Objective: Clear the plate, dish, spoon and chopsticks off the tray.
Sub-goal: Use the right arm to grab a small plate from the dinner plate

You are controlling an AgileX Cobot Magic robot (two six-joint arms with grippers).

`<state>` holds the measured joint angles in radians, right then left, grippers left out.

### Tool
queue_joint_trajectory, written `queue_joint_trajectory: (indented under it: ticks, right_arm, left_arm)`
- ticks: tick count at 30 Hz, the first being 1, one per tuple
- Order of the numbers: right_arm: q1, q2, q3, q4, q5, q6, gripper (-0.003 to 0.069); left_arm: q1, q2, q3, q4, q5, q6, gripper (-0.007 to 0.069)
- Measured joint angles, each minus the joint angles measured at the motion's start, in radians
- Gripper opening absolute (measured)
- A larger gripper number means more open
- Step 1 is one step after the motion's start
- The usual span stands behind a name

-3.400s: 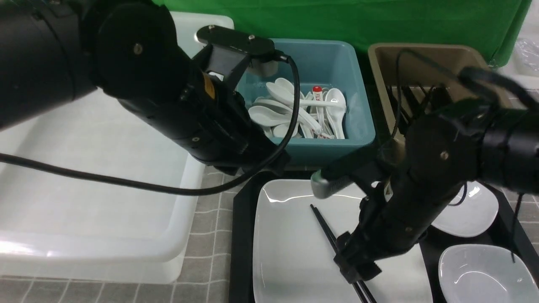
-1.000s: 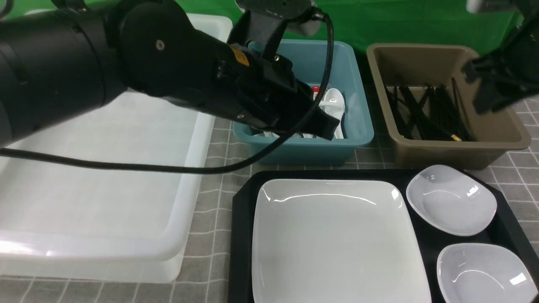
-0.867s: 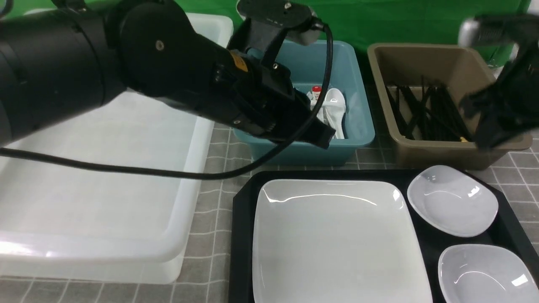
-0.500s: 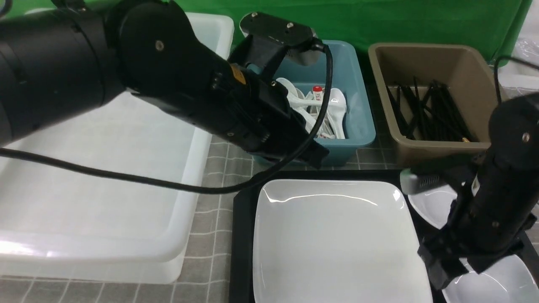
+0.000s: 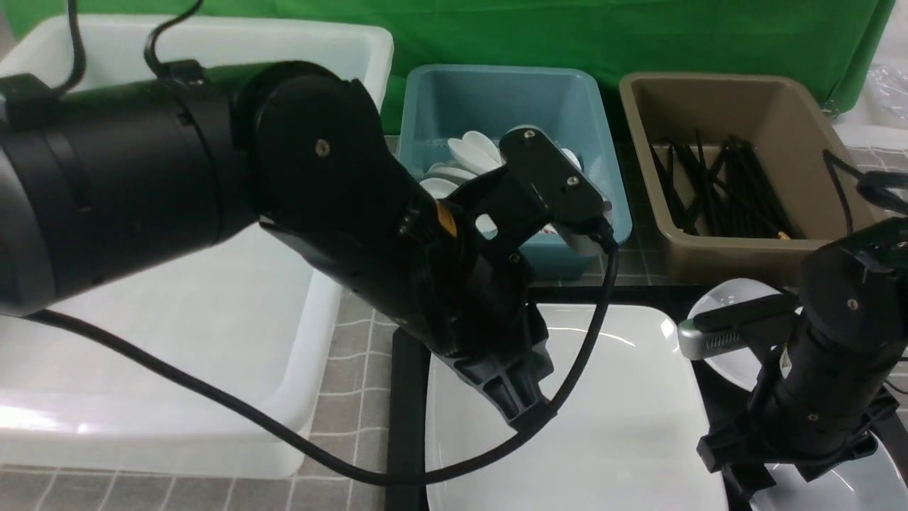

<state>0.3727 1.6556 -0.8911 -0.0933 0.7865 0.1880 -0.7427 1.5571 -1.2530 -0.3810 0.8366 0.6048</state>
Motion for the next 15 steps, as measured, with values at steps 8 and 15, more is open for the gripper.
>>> queue_joint_trajectory:
  ticks: [8,15]
  right_arm:
    - [0.0,0.004,-0.002,-0.006,0.007,-0.04,0.019]
    - [0.021,-0.056,-0.065,0.002,0.109,-0.074,0.0134]
  left_arm:
    - [0.0,0.0,0.001,0.004,0.0,-0.034,0.0002]
    - [0.0,-0.005,0.001,0.121,-0.047,-0.211,0.0002]
